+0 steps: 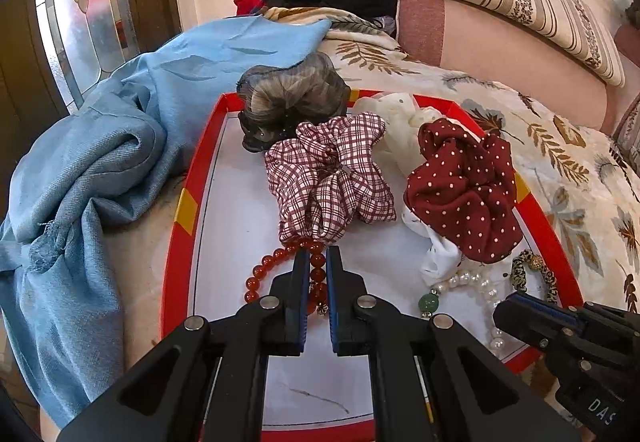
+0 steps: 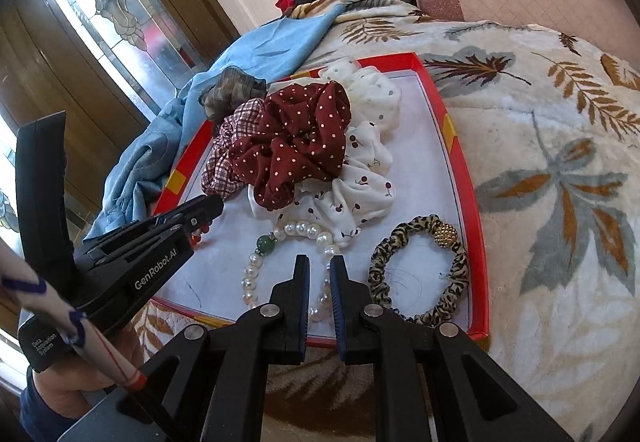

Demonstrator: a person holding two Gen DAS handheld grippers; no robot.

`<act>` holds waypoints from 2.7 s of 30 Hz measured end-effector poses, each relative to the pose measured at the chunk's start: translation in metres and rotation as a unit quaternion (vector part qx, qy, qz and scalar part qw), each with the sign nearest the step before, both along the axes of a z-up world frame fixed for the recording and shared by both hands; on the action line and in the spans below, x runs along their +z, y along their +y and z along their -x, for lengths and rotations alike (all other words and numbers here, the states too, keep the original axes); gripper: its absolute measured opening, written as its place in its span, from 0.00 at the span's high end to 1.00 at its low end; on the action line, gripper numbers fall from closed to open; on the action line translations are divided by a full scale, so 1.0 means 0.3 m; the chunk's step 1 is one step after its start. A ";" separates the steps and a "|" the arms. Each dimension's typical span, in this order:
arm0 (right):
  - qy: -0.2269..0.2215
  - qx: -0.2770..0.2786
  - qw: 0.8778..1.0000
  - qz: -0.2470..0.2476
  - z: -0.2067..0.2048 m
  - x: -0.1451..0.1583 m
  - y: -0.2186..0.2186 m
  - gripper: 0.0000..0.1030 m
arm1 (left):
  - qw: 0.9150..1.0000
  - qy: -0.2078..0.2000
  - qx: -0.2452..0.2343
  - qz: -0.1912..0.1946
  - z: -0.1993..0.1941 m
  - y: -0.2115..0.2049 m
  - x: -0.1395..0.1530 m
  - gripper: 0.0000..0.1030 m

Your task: Organize jewelry

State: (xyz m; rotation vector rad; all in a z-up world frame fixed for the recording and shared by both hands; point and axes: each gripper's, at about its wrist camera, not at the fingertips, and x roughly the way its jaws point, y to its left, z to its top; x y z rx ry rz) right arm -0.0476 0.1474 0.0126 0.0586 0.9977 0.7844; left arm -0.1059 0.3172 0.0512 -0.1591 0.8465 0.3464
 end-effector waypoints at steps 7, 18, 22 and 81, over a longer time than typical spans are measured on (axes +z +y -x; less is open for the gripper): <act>-0.001 0.003 1.000 0.004 0.006 0.013 0.004 0.88 | 1.000 -0.003 -0.001 -0.005 -0.003 -0.005 0.006 0.93; -0.004 0.000 1.000 0.008 0.020 0.031 -0.006 0.83 | 1.000 -0.006 0.004 -0.009 -0.005 -0.008 0.014 0.76; -0.003 -0.002 1.000 0.009 0.026 0.035 -0.011 0.80 | 1.000 -0.010 0.006 -0.011 0.000 -0.005 0.021 0.71; -0.061 -0.042 0.995 0.061 0.127 0.193 -0.128 0.21 | 0.994 -0.090 0.064 0.025 0.126 0.010 0.111 0.10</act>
